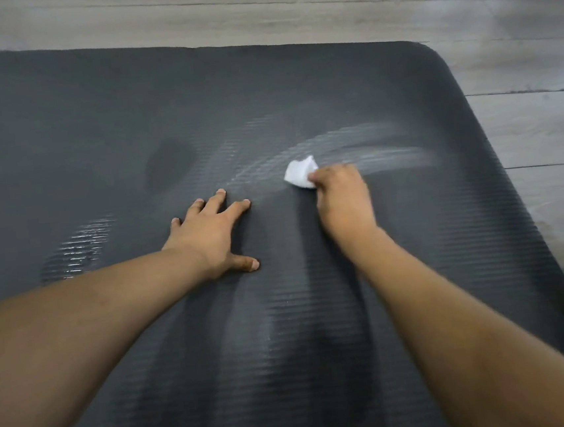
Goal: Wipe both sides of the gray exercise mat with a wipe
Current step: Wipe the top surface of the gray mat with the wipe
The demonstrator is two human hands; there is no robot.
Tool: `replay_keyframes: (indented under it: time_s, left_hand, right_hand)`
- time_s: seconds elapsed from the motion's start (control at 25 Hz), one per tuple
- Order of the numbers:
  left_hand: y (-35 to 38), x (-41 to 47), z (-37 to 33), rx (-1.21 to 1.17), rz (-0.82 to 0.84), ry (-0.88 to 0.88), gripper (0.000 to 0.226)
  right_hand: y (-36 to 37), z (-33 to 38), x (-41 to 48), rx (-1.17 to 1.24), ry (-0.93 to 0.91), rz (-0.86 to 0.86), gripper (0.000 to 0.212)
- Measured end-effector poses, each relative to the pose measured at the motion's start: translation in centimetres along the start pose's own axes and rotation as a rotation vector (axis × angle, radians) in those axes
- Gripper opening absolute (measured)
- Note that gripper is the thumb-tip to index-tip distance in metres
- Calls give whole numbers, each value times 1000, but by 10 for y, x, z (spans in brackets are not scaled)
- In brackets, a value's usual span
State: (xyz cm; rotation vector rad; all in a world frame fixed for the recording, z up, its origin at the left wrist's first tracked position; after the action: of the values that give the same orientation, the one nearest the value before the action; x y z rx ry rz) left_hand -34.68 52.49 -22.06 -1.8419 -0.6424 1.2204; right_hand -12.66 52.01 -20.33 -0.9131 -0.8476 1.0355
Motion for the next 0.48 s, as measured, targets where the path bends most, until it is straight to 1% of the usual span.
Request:
replay_keyframes:
  time_s: [0.08, 0.12, 0.16, 0.2, 0.24, 0.28, 0.36, 0.4, 0.44, 0.48]
  left_hand:
    - [-4, -20, 1, 41, -94, -15, 88]
    - [-4, -32, 2, 55, -136, -29, 79]
    - [-1, -45, 4, 64, -158, -39, 75]
    - [4, -57, 6, 78, -154, -37, 78]
    - [12, -66, 8, 102, -115, -24, 87]
    - [24, -73, 11, 124, -49, -6, 103]
    - [47, -81, 18, 148, 98, 25, 135]
    - [54, -83, 20, 148, 132, 41, 142]
    - [58, -83, 21, 145, 137, 53, 146]
    - [61, -81, 22, 138, 135, 53, 148]
  right_hand:
    - [39, 89, -42, 19, -267, 123, 27]
    - [44, 111, -55, 37, -362, 167, 26]
    - [40, 112, -58, 47, -435, 183, 25]
    - [31, 93, -48, 8, -452, 153, 23]
    - [16, 60, -35, -65, -382, 113, 21]
    - [-3, 15, -20, -148, -232, 72, 21]
    - [-48, -84, -8, -262, 149, 29, 26]
    - [-69, -119, -13, -268, 294, -20, 29]
    - [-81, -136, -19, -251, 400, -69, 29]
    - [-82, -133, -23, -229, 446, -113, 29]
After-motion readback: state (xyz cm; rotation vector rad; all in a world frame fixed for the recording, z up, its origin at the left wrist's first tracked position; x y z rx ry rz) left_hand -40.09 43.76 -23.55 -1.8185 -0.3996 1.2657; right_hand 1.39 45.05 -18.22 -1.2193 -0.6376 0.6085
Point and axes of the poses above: each hand's wrist, its own x-axis towards the middle knuckle, its own y-axis out of the palm, z = x × y, the point moved 10 cm from there along x, towards the middle knuckle
